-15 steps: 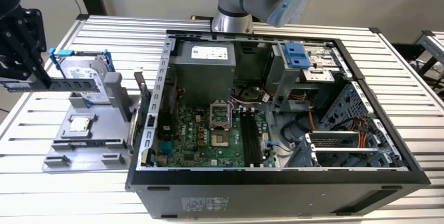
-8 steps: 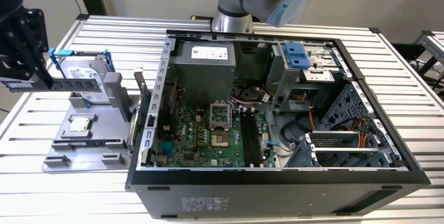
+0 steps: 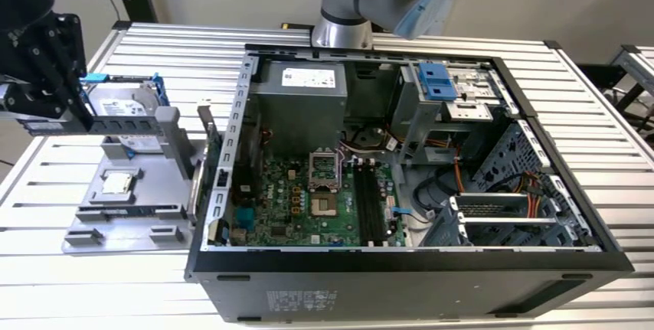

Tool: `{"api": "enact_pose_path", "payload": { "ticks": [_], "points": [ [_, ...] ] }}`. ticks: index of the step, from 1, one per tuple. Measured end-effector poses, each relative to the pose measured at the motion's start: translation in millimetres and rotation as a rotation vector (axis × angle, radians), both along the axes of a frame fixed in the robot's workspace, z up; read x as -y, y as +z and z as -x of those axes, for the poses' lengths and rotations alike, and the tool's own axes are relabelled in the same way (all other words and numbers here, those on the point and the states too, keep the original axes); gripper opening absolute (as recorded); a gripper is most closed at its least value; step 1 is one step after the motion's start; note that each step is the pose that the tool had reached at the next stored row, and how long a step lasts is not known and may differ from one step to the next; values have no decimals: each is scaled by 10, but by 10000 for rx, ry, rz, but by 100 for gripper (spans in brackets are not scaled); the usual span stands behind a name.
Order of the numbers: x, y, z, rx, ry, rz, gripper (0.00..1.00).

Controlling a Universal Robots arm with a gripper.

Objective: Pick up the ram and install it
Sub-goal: 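Pick up the ram and move it above insertion slot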

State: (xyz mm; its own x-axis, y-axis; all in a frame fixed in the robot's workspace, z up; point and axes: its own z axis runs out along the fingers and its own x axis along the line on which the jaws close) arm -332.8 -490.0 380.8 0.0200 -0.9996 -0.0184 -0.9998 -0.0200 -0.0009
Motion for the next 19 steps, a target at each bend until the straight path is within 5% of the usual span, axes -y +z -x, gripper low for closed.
{"api": "enact_pose_path", "payload": {
  "ticks": [19],
  "points": [
    [0, 0, -464, 0, 1, 0, 0]
  ]
}}
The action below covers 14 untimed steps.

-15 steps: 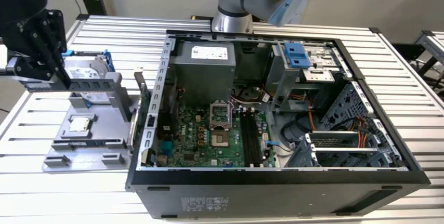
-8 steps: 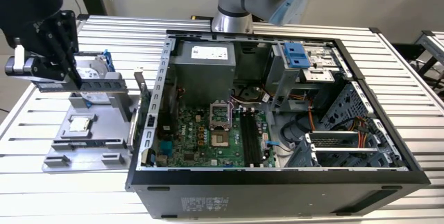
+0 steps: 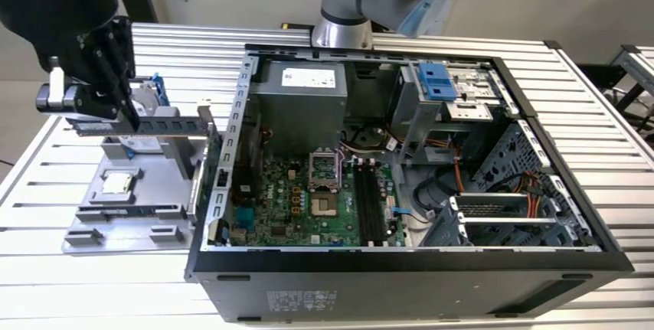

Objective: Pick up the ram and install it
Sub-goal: 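Pick up the ram and move it above insertion slot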

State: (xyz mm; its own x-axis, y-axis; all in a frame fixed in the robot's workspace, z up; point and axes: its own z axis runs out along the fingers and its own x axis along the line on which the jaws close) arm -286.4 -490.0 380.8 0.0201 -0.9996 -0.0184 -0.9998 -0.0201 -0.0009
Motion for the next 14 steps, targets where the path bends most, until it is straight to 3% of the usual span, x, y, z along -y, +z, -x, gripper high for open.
{"api": "enact_pose_path", "payload": {
  "ticks": [14],
  "points": [
    [0, 0, -294, 0, 0, 0, 0]
  ]
}}
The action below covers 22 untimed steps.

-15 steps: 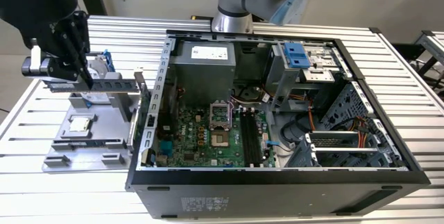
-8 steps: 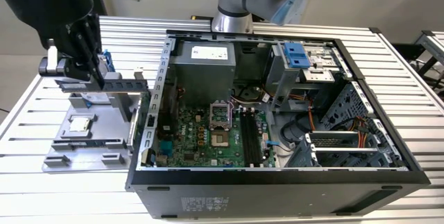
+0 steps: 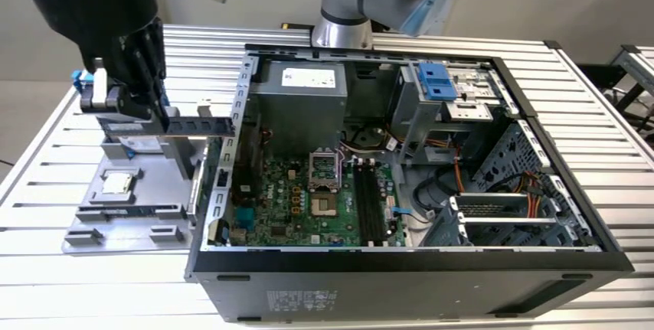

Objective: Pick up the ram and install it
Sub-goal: 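Pick up the ram and move it above insertion slot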

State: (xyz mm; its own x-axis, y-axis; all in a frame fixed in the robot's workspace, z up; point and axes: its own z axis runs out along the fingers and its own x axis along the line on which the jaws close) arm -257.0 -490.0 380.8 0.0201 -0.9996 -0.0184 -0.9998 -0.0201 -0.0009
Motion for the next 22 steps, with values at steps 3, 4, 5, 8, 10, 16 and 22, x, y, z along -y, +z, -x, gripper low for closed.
{"api": "enact_pose_path", "payload": {
  "ticks": [3, 4, 5, 8, 10, 16, 22],
  "points": [
    [0, 0, -68, 0, 0, 0, 0],
    [0, 0, -94, 0, 1, 0, 0],
    [0, 0, -119, 0, 1, 0, 0],
    [0, 0, -202, 0, 0, 1, 0],
    [0, 0, -263, 0, 0, 1, 0],
    [0, 0, -440, 0, 0, 0, 0],
    [0, 0, -603, 0, 0, 0, 0]
  ]
}}
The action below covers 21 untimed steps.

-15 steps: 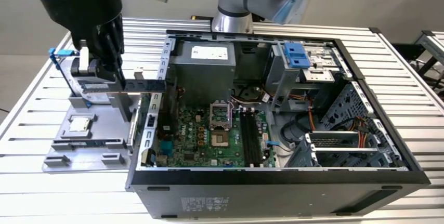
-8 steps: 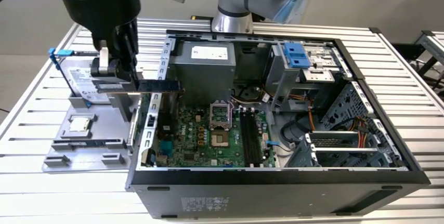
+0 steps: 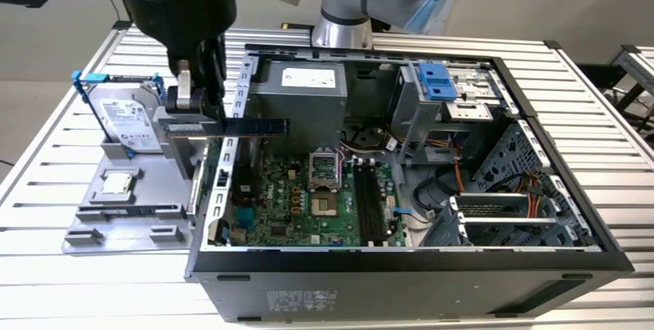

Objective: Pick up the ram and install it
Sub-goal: 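Pick up the ram and move it above insertion slot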

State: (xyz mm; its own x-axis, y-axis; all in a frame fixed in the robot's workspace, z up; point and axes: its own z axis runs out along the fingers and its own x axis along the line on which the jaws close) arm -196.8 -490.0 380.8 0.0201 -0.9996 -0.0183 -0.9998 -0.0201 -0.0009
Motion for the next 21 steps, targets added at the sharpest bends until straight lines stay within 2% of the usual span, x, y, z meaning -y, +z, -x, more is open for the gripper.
{"api": "enact_pose_path", "payload": {
  "ticks": [21],
  "points": [
    [0, 0, -571, 0, -1, 0, 0]
  ]
}}
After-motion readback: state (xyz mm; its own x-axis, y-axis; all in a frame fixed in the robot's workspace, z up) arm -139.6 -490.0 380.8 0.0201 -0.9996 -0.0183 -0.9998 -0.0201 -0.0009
